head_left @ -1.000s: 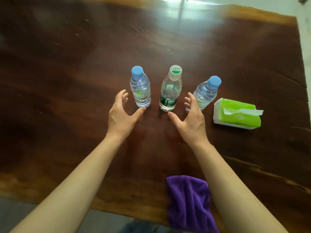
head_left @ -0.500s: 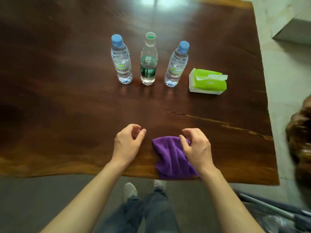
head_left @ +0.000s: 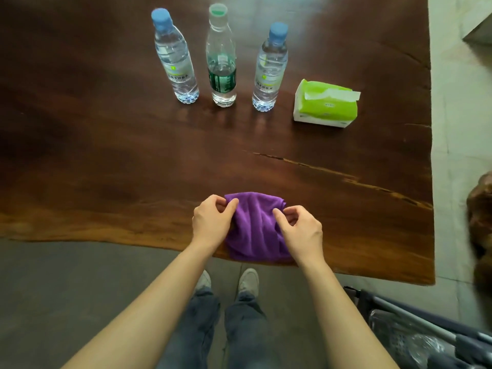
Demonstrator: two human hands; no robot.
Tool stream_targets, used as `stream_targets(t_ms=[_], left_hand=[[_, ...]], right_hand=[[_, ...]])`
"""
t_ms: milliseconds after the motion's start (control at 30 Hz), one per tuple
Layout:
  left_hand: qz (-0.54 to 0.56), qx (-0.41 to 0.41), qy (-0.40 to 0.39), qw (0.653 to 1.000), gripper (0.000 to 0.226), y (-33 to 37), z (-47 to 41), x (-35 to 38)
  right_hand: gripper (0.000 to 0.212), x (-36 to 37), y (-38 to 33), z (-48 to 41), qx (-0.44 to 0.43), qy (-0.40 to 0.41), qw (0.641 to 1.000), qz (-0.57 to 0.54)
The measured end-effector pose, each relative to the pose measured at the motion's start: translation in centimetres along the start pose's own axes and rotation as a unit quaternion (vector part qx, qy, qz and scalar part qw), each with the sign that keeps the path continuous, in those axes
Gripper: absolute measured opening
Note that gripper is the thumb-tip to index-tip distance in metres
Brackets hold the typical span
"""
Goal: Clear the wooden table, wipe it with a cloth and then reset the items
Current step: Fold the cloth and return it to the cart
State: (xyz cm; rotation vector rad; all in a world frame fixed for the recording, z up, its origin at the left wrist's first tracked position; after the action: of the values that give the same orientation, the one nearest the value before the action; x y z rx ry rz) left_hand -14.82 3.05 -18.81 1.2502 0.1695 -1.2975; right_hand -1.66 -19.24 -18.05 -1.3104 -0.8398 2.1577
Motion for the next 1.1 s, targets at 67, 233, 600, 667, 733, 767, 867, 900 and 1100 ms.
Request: stream_targets(t_ms=[67,233,600,667,733,767,867,900,1100], left_hand=[[0.005,-0.008,0.013,1.0,0.024,0.3,-0.1,0.0],[0.01,-0.009,0.022,1.0,0.021,1.4,0.2,-0.5],[0.141,0.074,0.001,0.987,0.023,5.9,4.6,-3.7],[0.154,0.098,-0.033,0.983,0.031,7.2,5.6,-3.5],[0.161,0.125,-0.07,0.976,0.039,8.7,6.7,-3.2],[0.161,0.145,-0.094,0.972,0.042,10.0,7.5,-2.7],[0.156,0.191,-0.126,0.961,0.045,12.4,9.3,-2.5],[0.146,0.215,-0.141,0.955,0.045,13.5,10.2,-2.0],[0.143,0.315,-0.258,0.902,0.033,19.6,17.4,2.1]], right_hand=[[0.033,0.3,0.2,-0.7,0.016,0.005,1.0,-0.005],[0.023,1.1,0.0,-1.7,0.023,-0.009,0.999,-0.026],[0.028,-4.3,-1.1,3.1,0.023,-0.042,0.977,-0.207],[0.047,-5.3,-0.7,4.4,0.035,-0.054,0.964,-0.26],[0.059,-6.7,-0.6,5.7,0.021,-0.048,0.955,-0.292],[0.057,-8.2,-0.1,6.6,0.015,-0.027,0.953,-0.303],[0.043,-11.2,0.4,8.6,-0.005,0.025,0.956,-0.291],[0.041,-12.6,1.1,9.7,-0.003,0.057,0.954,-0.294],[0.033,-19.1,5.8,18.5,0.018,0.237,0.92,-0.312]])
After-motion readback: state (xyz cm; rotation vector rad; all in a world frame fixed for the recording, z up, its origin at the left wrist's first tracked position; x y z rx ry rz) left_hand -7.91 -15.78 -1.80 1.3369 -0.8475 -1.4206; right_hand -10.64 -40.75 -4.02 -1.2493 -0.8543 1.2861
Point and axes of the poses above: each hand's wrist, its own z-axis away from the middle knuckle, its own x-axis out of the palm, y = z × x, the point moved 10 cm from there along -z, towards the middle knuckle, and after that the axes turned 7 degrees about -z, right-handed, at the moved point
